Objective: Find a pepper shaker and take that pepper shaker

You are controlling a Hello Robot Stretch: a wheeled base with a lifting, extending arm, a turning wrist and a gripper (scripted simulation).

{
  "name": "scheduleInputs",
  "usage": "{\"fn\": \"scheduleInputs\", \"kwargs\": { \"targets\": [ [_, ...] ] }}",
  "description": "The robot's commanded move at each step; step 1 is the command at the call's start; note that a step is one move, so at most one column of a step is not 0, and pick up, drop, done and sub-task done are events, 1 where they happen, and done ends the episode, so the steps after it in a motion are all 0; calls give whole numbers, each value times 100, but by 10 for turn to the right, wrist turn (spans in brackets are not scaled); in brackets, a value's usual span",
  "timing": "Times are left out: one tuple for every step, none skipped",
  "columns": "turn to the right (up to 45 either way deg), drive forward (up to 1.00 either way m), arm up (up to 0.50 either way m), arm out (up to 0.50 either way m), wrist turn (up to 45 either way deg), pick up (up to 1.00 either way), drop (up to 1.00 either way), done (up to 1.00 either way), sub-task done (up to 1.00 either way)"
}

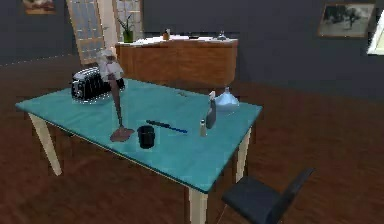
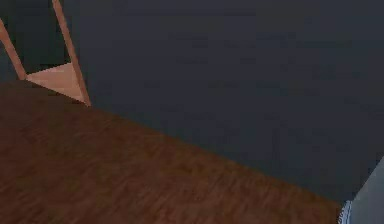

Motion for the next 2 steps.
{"fn": "scheduleInputs", "kwargs": {
  "targets": [
    [450,0,0,0,0,0,0,0,0],
    [360,0,0,0,0,0,0,0,0]
  ]
}}
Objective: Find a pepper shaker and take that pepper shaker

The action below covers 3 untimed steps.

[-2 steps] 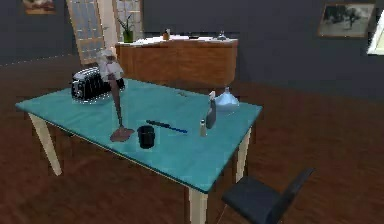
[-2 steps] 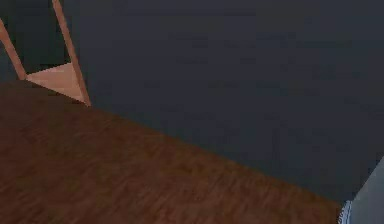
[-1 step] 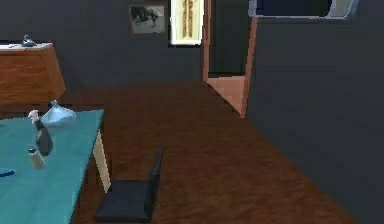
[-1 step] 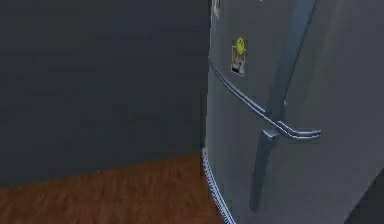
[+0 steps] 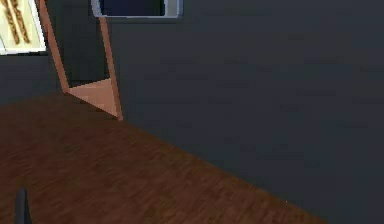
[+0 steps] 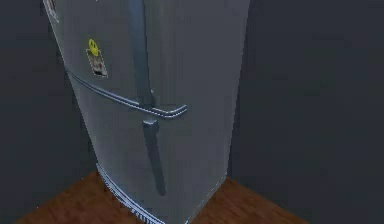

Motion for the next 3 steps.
{"fn": "scheduleInputs", "kwargs": {
  "targets": [
    [0,20,0,0,0,0,0,0,0],
    [-450,0,0,0,0,0,0,0,0],
    [-450,0,0,0,0,0,0,0,0]
  ]
}}
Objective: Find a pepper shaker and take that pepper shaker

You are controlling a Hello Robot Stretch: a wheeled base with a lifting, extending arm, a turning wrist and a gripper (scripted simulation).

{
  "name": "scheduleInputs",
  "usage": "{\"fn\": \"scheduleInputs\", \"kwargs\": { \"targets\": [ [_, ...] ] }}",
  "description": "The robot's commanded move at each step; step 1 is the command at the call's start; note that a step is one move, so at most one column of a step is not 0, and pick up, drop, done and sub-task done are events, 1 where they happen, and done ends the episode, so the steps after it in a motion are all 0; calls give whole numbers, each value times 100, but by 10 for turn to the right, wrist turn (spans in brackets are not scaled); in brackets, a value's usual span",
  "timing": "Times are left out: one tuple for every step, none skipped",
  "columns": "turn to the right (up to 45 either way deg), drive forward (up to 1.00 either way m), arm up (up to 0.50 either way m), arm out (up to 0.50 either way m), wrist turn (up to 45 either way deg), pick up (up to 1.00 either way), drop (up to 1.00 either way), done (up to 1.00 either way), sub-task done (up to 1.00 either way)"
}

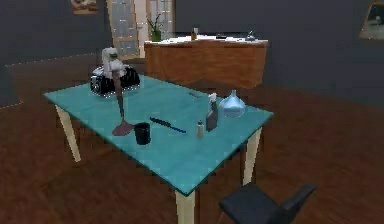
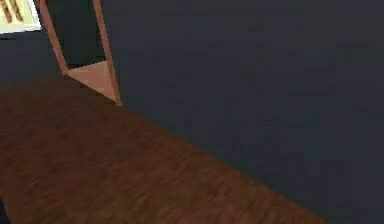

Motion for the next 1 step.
{"fn": "scheduleInputs", "kwargs": {
  "targets": [
    [-450,0,0,0,0,0,0,0,0]
  ]
}}
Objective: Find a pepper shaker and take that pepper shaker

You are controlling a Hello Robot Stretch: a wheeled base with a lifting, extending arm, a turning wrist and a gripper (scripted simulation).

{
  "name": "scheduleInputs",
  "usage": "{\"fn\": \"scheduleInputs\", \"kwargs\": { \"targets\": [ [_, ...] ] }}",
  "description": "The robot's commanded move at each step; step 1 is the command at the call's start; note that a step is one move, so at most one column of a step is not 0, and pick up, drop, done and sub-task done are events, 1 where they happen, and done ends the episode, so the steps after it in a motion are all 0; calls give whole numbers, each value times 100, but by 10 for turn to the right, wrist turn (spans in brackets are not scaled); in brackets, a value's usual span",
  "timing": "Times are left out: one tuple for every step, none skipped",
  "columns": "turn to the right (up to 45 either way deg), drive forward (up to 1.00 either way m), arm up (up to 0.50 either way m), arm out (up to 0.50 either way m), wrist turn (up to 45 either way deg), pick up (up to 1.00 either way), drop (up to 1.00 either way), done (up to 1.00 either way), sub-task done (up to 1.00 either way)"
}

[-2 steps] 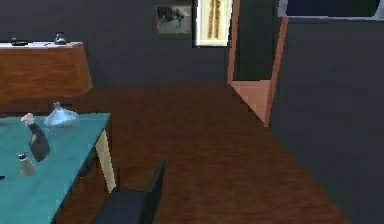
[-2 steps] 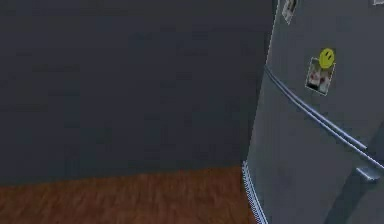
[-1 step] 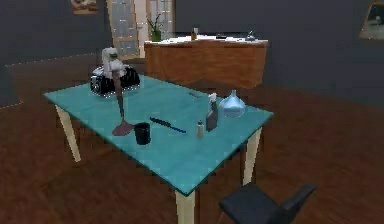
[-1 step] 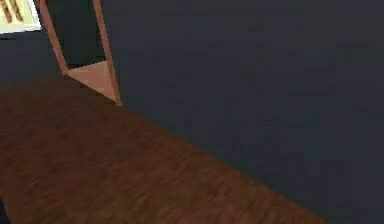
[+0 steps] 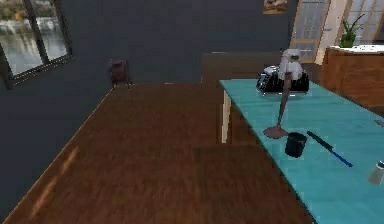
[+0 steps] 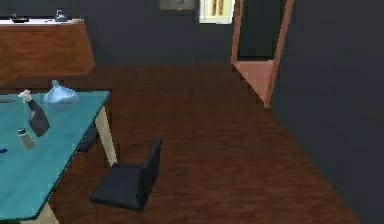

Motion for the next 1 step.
{"fn": "scheduleInputs", "kwargs": {
  "targets": [
    [-390,0,0,0,0,0,0,0,0]
  ]
}}
